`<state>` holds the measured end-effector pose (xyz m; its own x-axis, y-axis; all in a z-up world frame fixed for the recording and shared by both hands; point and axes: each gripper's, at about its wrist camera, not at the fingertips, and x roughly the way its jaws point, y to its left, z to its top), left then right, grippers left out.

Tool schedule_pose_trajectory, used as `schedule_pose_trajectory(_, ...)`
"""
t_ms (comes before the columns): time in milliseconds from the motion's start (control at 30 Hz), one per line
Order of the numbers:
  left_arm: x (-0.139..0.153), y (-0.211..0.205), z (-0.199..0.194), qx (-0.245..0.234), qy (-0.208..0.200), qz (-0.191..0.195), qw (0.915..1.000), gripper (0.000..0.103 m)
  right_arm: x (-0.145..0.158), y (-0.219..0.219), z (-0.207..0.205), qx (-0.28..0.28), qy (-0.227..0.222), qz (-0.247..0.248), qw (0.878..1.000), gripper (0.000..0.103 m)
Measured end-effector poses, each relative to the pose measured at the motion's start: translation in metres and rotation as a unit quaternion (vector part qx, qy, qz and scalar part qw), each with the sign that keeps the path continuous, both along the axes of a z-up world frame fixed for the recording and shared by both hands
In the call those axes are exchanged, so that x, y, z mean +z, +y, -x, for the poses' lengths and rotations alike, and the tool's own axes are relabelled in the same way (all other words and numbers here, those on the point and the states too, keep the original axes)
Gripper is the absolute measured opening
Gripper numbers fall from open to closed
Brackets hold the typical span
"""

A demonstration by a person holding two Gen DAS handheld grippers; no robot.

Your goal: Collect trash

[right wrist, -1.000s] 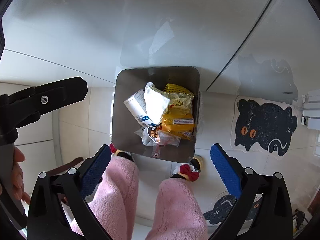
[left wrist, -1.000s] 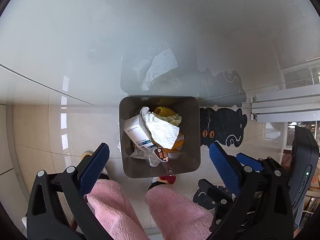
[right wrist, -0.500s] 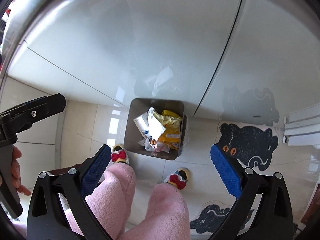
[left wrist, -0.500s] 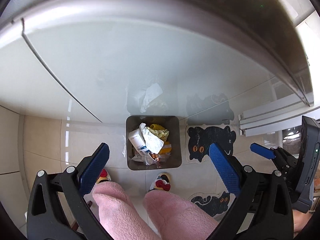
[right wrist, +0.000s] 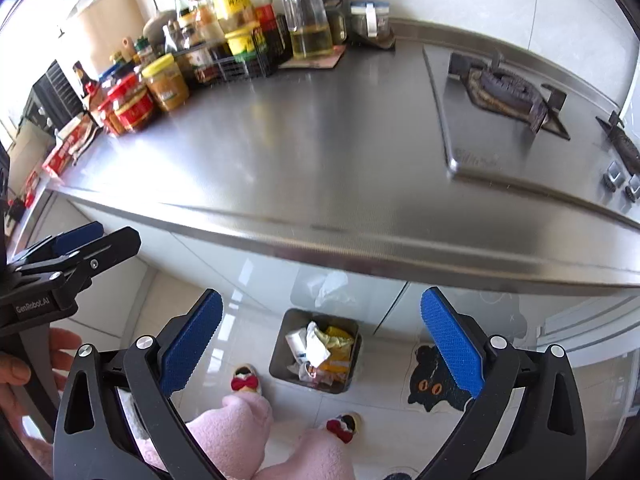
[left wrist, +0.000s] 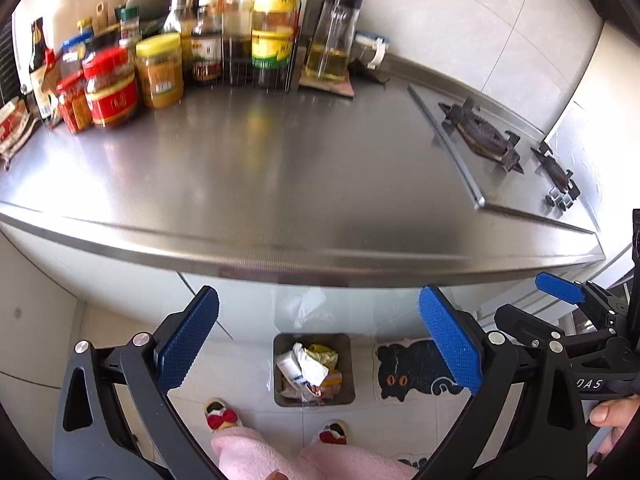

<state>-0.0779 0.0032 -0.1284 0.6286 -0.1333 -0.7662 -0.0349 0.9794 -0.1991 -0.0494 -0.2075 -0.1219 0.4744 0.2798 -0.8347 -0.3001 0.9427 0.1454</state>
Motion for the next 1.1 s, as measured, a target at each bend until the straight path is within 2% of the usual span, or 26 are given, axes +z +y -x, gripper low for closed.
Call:
schedule_pose_trajectory(267, 0.08, -0.005, 0.006, 0.002, -0.08, -0.015, 0.9967, 0.095, 0.075, -0.002, -0.003, -0.036, -0.078, -0.015, 0.996, 0.1)
schedule_pose_trajectory(467, 0.122, -0.012, 0.014, 0.002, -0.132, -0.043, 0.9903, 0.095, 0.108, -0.01, -0.002, -0.061, -0.112, -0.018, 0.992, 0.1)
schedule_pose_trajectory(567, 0.131, -0.013, 0.016, 0.006, -0.146, -0.054, 0.9877, 0.095, 0.118, -0.013, -0.002, -0.069, -0.122, -0.022, 0.99, 0.1)
schedule_pose_trajectory(700, 0.138, -0.011, 0.014, 0.007, -0.151, -0.051, 0.9872, 0.095, 0.126, -0.012, -0.001, -0.073, -0.132, -0.02, 0.988, 0.1)
schedule_pose_trajectory(1100, 0.143, -0.007, 0.018, 0.0, -0.162, -0.055, 0.9852, 0.095, 0.14, -0.006, 0.008, -0.085, -0.152, -0.01, 0.985, 0.1)
